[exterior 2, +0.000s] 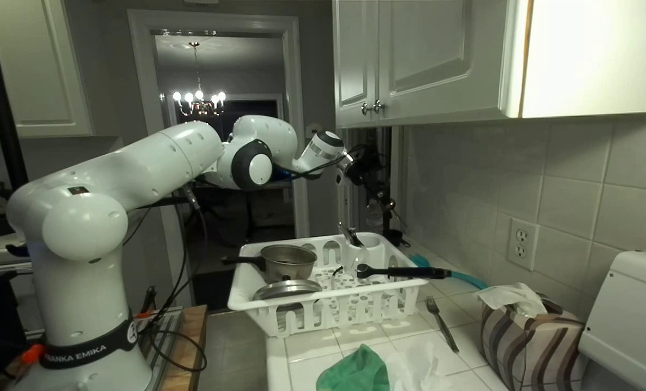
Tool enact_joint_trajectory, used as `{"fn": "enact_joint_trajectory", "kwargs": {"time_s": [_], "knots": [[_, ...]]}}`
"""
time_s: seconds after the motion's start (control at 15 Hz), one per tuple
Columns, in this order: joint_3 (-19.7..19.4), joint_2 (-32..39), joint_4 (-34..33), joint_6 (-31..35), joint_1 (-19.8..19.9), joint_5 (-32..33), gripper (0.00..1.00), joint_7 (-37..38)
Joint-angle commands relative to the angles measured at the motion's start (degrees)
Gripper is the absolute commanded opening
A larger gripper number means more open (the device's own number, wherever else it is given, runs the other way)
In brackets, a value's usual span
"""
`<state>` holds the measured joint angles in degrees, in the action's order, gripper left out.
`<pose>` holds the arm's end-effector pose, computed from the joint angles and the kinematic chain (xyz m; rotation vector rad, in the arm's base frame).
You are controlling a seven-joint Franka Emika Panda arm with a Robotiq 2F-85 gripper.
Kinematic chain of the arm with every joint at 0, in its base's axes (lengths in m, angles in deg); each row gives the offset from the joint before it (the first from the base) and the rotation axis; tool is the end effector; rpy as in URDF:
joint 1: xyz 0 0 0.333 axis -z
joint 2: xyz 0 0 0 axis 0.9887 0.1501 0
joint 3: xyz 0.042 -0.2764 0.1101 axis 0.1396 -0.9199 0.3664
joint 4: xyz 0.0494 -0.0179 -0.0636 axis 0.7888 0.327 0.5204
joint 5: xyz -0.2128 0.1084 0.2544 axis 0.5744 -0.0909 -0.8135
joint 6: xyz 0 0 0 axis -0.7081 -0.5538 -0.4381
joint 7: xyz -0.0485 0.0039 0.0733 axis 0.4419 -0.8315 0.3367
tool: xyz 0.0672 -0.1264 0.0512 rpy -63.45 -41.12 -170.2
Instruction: Place the silver spoon from the counter on the dishrack.
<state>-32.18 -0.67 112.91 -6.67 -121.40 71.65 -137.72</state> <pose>0.6230 0.3550 0.3002 0.4099 2.3213 -1.0876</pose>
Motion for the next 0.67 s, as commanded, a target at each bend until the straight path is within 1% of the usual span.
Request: {"fn": "enact_joint_trajectory", "kwargs": {"time_s": [0.0,0.07,0.13,0.27,0.33,0.53,0.6], "knots": [[-2.4,0.4,-1.4,-2.8,-1.5,-2.2,0.01,-1.9],[-2.5,0.5,-1.7,-3.1,-1.7,-2.5,0.01,-1.5],[-2.1,0.6,-2.3,-1.8,-1.6,-3.2,0.01,-0.9],[-1.4,1.3,-4.3,2.5,-1.1,-5.1,0.01,2.2],[-3.1,1.2,-2.8,0.2,-1.7,-4.5,0.05,0.2],[-3.2,1.2,-3.7,1.9,-1.7,-5.9,0.05,1.2],[-3.4,1.1,-3.7,1.5,-1.9,-5.8,0.01,1.3]]}}
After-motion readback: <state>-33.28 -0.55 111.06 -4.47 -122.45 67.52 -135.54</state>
